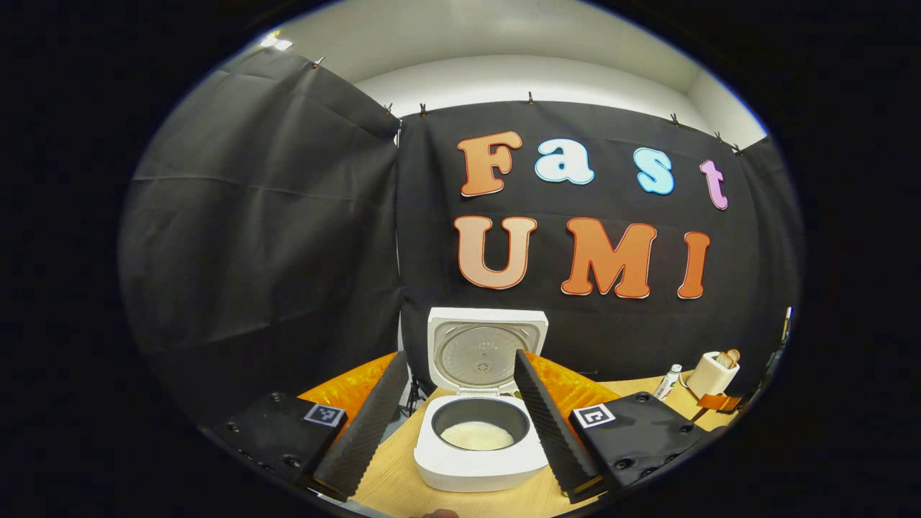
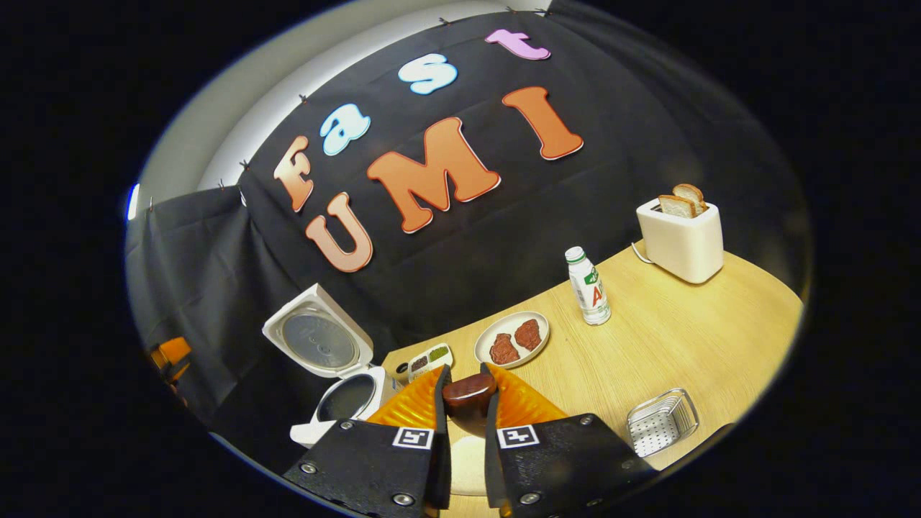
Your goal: Close the left gripper, press the button to open the rice cooker; take a wooden spoon from the chopstick holder with the right hand, scoop a spoonful of rice and pour it into the rice cooker, then put the wooden spoon back into the chopstick holder.
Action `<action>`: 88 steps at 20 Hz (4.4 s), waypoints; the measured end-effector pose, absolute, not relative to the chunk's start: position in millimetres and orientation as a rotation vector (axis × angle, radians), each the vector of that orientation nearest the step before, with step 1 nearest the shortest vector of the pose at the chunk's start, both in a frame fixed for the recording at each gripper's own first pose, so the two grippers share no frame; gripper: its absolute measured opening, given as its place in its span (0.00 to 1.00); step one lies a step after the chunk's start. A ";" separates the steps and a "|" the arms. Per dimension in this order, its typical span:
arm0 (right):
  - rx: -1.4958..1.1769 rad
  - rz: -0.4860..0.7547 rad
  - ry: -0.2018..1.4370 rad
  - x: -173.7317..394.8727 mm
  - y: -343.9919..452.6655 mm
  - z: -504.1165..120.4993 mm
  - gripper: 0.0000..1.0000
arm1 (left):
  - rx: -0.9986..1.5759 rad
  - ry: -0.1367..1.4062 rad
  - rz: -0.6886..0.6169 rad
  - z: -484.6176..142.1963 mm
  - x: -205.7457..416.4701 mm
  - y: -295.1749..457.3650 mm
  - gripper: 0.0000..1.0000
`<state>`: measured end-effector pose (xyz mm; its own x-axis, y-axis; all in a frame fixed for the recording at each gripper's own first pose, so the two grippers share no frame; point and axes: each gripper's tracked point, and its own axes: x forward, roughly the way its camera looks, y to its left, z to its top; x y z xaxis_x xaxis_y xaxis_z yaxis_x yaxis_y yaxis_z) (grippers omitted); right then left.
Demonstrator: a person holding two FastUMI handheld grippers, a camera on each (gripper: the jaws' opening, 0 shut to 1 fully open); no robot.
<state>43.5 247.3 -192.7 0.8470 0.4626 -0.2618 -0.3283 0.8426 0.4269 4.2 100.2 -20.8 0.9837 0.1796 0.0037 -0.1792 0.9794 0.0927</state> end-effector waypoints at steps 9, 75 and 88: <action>0.180 0.355 0.338 53.5 267.8 -254.6 0.18 | 0.125 0.021 0.181 -23.4 11.5 101.7 1.00; 1.349 0.359 0.508 75.0 440.4 -138.1 0.18 | 0.088 0.052 0.157 -21.8 37.7 251.5 1.00; 1.079 0.413 0.508 81.9 512.6 -134.9 0.18 | 0.068 0.064 0.197 -28.5 38.0 295.4 1.00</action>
<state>81.9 512.6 -134.9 0.8125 0.5516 -0.1889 -0.0724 0.4169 0.9061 38.0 295.4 -28.5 0.9787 0.1974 -0.0573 -0.1930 0.9784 0.0734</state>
